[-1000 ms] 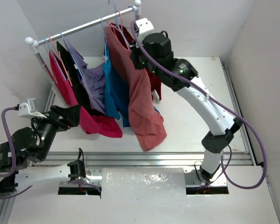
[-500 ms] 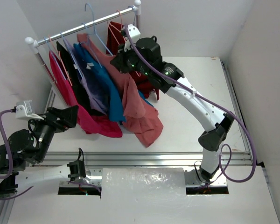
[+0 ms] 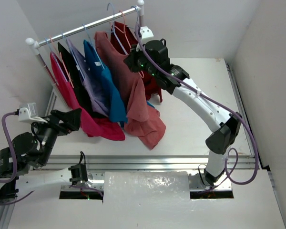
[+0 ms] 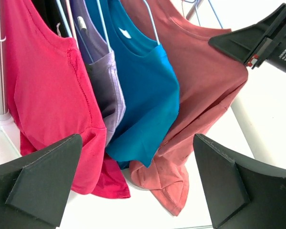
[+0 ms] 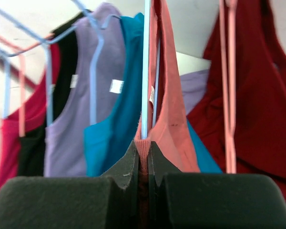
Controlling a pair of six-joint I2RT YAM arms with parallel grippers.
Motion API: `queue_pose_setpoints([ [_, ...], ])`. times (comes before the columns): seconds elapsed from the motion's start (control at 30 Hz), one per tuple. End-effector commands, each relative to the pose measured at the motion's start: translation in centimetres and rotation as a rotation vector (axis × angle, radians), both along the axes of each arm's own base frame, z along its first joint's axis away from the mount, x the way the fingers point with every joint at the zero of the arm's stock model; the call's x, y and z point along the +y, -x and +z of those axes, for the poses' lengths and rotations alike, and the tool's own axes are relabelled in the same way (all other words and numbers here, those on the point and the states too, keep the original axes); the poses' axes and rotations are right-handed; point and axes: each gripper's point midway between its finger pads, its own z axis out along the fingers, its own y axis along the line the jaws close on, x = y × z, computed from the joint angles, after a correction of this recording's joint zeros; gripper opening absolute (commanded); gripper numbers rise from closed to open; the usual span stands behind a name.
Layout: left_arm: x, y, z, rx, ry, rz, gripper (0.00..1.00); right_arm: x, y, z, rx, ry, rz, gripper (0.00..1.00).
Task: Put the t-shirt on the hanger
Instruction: Place the hanger at the clothesline.
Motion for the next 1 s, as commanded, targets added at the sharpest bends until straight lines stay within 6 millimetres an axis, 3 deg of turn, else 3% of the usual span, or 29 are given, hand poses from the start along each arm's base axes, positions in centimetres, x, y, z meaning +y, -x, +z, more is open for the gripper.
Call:
queue_pose_setpoints([
  [0.0, -0.3, -0.2, 0.3, -0.009, 0.007, 0.005, 1.0, -0.1, -1.8, 4.4, -0.137, -0.1, -0.031, 0.0],
  [0.13, -0.1, -0.2, 0.1, -0.011, 0.001, 0.017, 1.0, 0.7, -3.4, 2.5, -0.123, -0.076, 0.0, 0.0],
  [0.27, 0.0, -0.3, 0.0, -0.01, -0.004, 0.034, 1.0, 0.9, -3.0, 0.3, -0.109, -0.086, 0.016, 0.0],
  [0.3, 0.0, -0.4, -0.1, -0.009, -0.005, 0.035, 1.0, 0.9, -2.7, -2.2, -0.074, -0.064, 0.025, 0.0],
  [0.33, -0.1, -0.4, -0.2, -0.007, -0.008, 0.037, 1.0, 0.9, -2.6, -1.5, -0.107, -0.09, 0.028, 0.0],
  [0.37, -0.3, -0.5, -0.2, -0.005, -0.011, 0.037, 1.0, 0.9, -2.4, -2.0, -0.108, -0.087, 0.03, 0.0],
  [0.4, -0.4, -0.5, -0.3, -0.003, -0.014, 0.038, 1.0, 0.8, -2.3, -3.8, -0.089, -0.067, 0.029, 0.0],
  [0.67, -3.7, -1.6, -1.2, 0.048, -0.081, 0.018, 1.0, 0.9, -1.8, -4.6, -0.162, -0.033, 0.063, 0.03],
  [0.7, -4.4, -1.7, -1.5, 0.06, -0.089, 0.006, 1.0, 1.2, -1.5, -4.5, -0.167, -0.026, 0.089, 0.08],
  [0.83, -7.7, -3.2, -4.7, 0.159, -0.209, 0.005, 1.0, 2.4, -0.9, -4.2, -0.178, 0.004, 0.172, 0.1],
  [0.9, -8.2, -4.1, -5.6, 0.197, -0.225, 0.013, 1.0, 2.6, -0.6, -3.9, -0.171, 0.005, 0.197, 0.09],
  [0.97, -8.0, -4.8, -5.6, 0.204, -0.218, 0.041, 1.0, 2.5, -0.3, -3.8, -0.163, 0.012, 0.201, 0.16],
])
